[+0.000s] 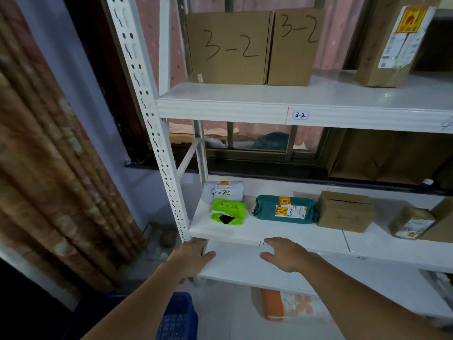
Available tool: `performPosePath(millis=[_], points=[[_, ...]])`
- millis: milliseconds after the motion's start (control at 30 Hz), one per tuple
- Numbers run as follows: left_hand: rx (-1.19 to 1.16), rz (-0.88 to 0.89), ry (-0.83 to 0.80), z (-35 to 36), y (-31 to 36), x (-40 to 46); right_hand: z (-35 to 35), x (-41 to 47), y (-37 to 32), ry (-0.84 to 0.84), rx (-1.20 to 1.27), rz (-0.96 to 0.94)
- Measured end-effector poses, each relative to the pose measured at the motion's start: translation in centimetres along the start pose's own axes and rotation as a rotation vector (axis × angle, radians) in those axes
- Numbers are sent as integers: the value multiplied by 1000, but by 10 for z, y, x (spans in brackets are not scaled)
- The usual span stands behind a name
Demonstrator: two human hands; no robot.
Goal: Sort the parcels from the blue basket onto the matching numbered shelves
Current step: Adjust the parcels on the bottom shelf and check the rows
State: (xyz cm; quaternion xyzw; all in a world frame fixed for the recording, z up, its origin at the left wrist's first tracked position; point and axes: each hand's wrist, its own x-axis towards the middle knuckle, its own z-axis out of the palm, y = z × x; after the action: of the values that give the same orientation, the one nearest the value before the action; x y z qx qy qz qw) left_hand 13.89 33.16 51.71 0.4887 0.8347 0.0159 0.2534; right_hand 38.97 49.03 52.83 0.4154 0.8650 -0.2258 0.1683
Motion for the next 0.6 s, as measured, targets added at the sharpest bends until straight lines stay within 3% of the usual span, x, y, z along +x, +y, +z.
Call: performPosePath(millis=[233, 600], points=[[25, 89, 1, -44, -27, 74, -15, 57, -30, 17, 94, 66], [5, 107, -25, -51, -35, 131, -26, 101, -33, -8, 119, 94]])
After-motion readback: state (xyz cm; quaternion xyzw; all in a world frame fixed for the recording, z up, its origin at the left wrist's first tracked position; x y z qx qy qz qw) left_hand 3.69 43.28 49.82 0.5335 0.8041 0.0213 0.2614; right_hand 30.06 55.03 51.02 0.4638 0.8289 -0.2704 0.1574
